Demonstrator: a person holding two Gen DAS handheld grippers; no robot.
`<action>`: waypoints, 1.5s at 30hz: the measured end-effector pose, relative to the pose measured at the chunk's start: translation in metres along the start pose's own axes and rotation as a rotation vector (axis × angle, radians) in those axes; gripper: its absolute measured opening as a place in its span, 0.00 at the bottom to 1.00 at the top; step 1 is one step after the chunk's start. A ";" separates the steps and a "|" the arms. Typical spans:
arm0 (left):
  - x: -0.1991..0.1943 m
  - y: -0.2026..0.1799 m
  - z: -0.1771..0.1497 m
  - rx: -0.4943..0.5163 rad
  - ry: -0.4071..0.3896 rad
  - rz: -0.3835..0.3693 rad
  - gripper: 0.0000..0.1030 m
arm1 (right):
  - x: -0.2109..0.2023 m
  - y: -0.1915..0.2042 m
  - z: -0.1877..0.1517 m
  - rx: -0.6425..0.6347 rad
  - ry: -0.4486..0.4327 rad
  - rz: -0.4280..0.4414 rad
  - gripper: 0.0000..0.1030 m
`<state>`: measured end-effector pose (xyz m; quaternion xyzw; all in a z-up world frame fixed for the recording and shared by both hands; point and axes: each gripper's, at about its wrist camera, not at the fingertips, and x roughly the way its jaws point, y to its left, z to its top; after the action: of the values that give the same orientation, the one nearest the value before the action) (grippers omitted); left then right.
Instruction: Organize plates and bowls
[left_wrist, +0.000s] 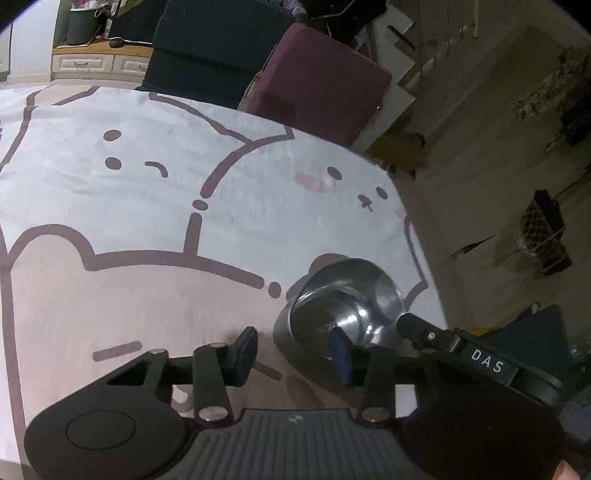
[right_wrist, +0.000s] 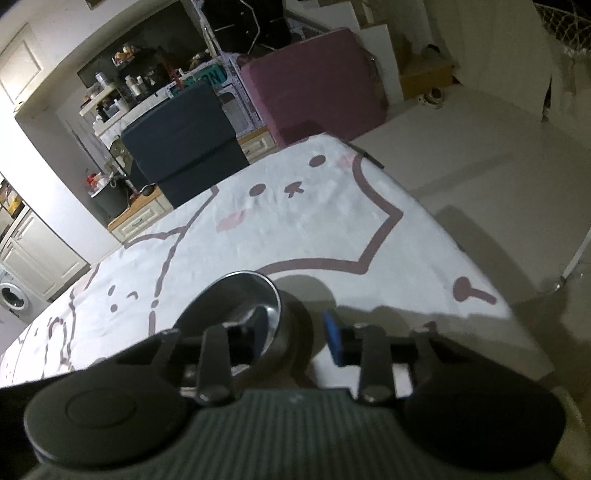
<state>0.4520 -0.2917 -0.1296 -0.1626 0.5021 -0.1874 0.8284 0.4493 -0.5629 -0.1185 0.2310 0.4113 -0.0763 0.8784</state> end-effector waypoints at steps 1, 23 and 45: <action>0.003 0.000 0.000 0.004 0.003 0.007 0.35 | 0.003 0.002 0.000 -0.009 0.003 -0.006 0.35; -0.040 0.001 -0.004 0.029 -0.021 0.007 0.10 | -0.025 0.045 -0.012 -0.151 -0.006 -0.043 0.04; -0.288 0.138 -0.031 -0.012 -0.295 0.140 0.09 | -0.141 0.235 -0.100 -0.270 -0.075 0.230 0.06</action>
<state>0.3222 -0.0366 0.0153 -0.1580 0.3862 -0.1004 0.9032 0.3652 -0.3163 0.0135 0.1534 0.3556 0.0719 0.9191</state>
